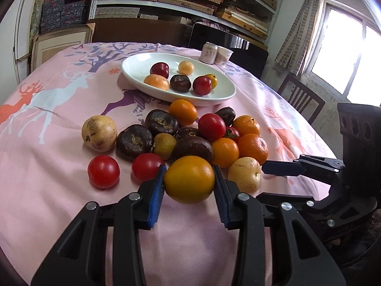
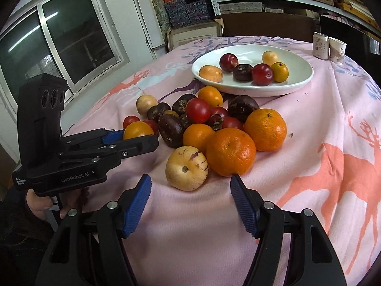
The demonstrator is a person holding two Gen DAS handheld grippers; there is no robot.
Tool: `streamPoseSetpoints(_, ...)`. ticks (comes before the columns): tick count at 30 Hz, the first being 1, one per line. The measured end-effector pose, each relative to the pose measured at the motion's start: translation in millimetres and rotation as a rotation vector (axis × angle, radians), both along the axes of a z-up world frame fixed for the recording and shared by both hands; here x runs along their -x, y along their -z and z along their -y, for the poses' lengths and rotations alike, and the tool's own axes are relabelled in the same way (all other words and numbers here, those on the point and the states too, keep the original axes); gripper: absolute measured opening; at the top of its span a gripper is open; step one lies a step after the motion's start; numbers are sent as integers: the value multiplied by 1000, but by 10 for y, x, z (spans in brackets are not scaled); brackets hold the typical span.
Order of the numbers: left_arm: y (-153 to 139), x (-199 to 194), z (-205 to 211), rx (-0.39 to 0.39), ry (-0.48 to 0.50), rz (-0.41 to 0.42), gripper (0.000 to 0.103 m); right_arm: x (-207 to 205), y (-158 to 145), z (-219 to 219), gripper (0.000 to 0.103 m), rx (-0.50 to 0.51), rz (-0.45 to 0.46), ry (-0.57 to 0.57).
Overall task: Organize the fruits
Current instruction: 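Grasp a yellow-orange fruit with the left tool while the right tool grasps a pale speckled fruit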
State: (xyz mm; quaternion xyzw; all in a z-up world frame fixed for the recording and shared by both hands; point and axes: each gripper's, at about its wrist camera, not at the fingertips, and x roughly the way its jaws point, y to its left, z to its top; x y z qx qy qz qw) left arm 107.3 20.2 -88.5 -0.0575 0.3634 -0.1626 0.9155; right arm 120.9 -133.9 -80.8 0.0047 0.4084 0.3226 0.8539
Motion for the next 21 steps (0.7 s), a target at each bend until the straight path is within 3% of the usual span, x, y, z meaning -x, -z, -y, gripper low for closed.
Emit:
streamPoseSetpoints(2,5,21,6,-18,-9,3,38,-7,9,-62,66,7,-8,-6)
streamPoseSetpoints(3,3,33,7,-30,-13,5,38,-9,11,-106,53,7,-16,-26)
streamPoseSetpoints(6,-13,58,-27,-50,-31,7,38,-11,13,-205,48,44,-5,-33)
streamPoseSetpoints(13,-11,75,-109,-57,-44,6,38,-174,14,-331,47,68,-32,20)
streamPoseSetpoints(15,-4,80,-111,-57,-41,6,38,-189,44,-342,38,82,-29,31)
streamPoseSetpoints(21,-1,97,-115,-53,-39,2,38,-188,49,-208,38,2,-62,27)
